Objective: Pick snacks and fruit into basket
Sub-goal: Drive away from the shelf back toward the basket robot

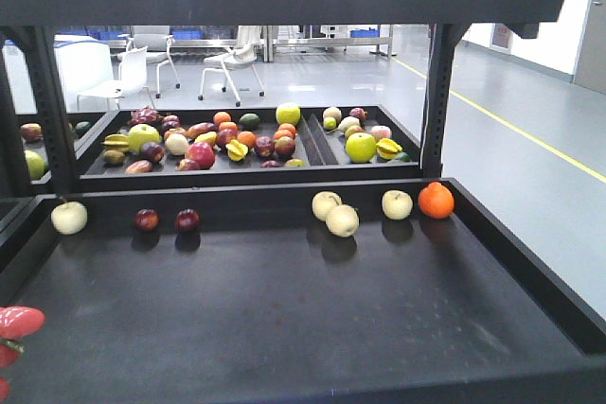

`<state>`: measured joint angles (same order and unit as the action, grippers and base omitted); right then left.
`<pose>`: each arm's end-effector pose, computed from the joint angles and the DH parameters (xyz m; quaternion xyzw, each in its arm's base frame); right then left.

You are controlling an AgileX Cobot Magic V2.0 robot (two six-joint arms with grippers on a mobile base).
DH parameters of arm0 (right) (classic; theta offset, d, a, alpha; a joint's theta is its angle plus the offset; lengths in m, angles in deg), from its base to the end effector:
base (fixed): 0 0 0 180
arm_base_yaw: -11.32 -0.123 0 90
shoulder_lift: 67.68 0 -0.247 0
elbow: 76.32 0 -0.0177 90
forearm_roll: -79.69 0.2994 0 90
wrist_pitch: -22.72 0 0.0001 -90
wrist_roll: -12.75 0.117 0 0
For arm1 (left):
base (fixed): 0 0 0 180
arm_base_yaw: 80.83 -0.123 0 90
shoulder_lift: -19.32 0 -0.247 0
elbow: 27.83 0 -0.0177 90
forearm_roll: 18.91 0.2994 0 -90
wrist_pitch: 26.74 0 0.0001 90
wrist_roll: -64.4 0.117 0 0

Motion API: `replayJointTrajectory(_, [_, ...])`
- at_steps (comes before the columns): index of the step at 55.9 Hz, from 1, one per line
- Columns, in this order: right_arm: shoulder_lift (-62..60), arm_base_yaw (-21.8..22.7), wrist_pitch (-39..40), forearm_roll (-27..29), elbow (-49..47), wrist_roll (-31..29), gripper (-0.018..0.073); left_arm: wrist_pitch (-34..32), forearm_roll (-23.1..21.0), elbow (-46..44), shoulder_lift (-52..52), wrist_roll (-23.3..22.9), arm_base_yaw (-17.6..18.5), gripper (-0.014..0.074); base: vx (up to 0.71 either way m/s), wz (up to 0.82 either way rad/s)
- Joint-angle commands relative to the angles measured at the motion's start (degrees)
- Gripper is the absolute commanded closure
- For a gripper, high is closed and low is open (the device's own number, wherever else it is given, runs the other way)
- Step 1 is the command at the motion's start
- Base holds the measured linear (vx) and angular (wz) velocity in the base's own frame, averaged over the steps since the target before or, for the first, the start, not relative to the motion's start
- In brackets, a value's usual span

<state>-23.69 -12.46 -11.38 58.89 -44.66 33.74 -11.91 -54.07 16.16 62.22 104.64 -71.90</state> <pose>0.2080 0.0662 0.3504 -0.0836 0.8027 0.0595 0.5875 0.2258 -0.0530 0.3067 0.1461 0.7463 -0.0728 0.6453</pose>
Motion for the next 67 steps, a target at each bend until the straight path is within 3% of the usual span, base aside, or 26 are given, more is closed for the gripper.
replayJointTrajectory(1, [0.1,0.2,4.8,-1.7,-1.6,-0.2,0.0568,-3.8,-0.9,-1.6,0.1,-0.4,0.0,0.0605,-0.38,0.02])
replayJointTrajectory(67, [0.1,0.2,4.8,-1.7,-1.6,-0.3,0.0568,-3.8,-0.9,-1.6,0.1,-0.4,0.0,0.0605,-0.40,-0.07])
